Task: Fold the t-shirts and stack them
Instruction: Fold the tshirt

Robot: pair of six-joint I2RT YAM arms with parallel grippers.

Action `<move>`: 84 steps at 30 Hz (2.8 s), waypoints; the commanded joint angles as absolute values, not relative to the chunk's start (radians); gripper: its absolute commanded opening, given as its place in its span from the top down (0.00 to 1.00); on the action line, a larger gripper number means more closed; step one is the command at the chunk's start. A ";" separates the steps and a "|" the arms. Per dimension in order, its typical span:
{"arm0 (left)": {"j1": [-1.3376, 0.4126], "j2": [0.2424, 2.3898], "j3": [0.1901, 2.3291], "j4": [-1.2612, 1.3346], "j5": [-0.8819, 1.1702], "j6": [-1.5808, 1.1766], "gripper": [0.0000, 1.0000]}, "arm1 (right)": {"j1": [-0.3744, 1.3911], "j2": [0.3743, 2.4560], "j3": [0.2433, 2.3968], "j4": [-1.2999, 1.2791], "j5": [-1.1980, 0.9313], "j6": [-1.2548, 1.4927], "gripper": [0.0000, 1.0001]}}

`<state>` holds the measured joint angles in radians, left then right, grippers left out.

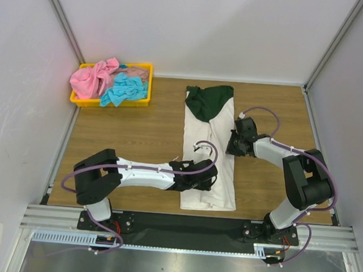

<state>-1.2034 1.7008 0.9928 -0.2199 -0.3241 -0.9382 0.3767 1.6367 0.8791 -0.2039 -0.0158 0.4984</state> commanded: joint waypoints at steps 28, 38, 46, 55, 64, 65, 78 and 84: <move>-1.163 1.628 0.908 -0.195 -0.339 -0.994 1.00 | 0.380 1.686 0.861 -0.163 -0.002 0.497 1.00; -1.175 1.543 0.847 -0.183 -0.341 -1.009 1.00 | 0.379 1.695 0.867 -0.167 -0.002 0.499 1.00; -1.184 1.542 0.833 -0.178 -0.313 -1.008 1.00 | 0.379 1.690 0.867 -0.176 0.029 0.495 1.00; -1.186 1.583 0.894 -0.196 -0.299 -0.953 0.60 | 0.387 1.634 0.865 -0.199 0.009 0.486 1.00; -1.232 1.522 0.884 -0.216 -0.298 -0.931 0.54 | 0.399 1.414 0.865 -0.288 -0.040 0.472 1.00; -1.236 1.526 0.887 -0.218 -0.296 -0.931 0.53 | 0.403 1.404 0.864 -0.296 -0.040 0.472 1.00; -1.247 1.644 0.957 -0.271 -0.236 -0.956 0.62 | 0.416 1.575 0.940 -0.222 -0.009 0.489 1.00; -1.247 1.654 0.950 -0.276 -0.212 -0.960 0.75 | 0.413 1.641 0.996 -0.218 0.009 0.485 1.00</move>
<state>-1.2415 1.6566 0.9241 -0.2649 -0.2310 -0.9607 0.4129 1.6283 0.9405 -0.2554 -0.0181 0.4927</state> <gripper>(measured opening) 0.276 0.010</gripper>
